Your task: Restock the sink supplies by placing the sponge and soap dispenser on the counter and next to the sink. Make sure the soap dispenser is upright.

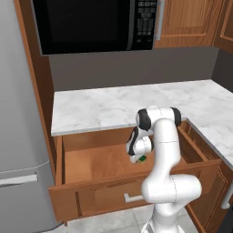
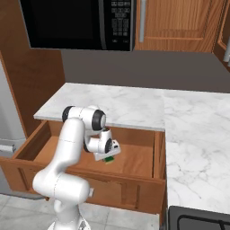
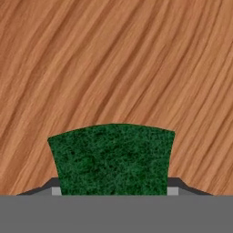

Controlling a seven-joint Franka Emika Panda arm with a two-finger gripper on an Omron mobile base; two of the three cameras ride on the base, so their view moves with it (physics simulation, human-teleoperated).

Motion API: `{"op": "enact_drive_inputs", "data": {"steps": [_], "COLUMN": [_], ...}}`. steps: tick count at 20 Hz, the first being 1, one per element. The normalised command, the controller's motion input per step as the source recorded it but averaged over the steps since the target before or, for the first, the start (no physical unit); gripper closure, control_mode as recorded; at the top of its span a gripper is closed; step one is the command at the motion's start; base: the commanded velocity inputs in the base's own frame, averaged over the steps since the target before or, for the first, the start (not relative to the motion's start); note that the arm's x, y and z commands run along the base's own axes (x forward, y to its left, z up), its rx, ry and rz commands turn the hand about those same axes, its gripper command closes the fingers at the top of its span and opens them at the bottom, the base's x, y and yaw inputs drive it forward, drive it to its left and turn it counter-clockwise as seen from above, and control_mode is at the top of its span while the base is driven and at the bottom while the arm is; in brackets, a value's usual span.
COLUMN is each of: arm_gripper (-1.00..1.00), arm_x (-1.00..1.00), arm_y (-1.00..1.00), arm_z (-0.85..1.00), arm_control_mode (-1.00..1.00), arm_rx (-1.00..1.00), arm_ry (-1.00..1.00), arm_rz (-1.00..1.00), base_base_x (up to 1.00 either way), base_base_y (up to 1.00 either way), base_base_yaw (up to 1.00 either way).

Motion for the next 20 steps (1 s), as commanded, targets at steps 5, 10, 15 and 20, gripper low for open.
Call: {"op": "enact_drive_inputs", "data": {"steps": [5,10,15,20], "arm_gripper": [1.00,1.00,1.00,1.00], "arm_x": [-0.62,-0.75,-0.86,-0.78], "arm_y": [0.00,0.00,0.00,-0.03], "arm_z": [-0.31,-0.32,-0.10,0.18], "arm_control_mode": [-1.00,-1.00,-1.00,-1.00], "arm_rx": [0.00,0.00,0.00,0.00], "arm_ry": [0.03,0.01,0.00,0.00], "arm_rz": [0.00,0.00,0.00,0.00], "base_base_x": [0.00,0.00,0.00,0.00], "base_base_y": [0.00,0.00,0.00,0.00], "base_base_yaw": [0.00,0.00,0.00,0.00]}}
